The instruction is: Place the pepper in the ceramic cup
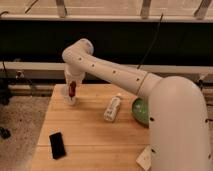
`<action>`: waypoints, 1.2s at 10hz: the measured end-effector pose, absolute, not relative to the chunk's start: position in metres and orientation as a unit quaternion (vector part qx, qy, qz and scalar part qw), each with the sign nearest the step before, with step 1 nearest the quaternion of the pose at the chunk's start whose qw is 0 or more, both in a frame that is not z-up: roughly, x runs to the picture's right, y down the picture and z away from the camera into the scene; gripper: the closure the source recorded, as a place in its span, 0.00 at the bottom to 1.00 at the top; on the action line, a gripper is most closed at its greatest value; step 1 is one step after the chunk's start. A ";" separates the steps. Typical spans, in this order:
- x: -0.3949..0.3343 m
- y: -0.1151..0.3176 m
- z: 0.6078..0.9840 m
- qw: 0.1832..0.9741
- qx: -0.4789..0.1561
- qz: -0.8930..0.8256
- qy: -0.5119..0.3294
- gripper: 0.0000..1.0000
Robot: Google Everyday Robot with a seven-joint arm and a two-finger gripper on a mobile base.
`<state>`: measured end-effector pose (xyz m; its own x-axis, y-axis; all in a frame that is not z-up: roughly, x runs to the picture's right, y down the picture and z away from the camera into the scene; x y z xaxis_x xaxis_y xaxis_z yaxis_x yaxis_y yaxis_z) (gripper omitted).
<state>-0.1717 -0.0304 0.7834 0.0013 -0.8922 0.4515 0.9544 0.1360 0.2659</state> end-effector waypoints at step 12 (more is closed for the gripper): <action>-0.200 -0.037 0.796 0.688 -0.063 -0.666 -0.282 1.00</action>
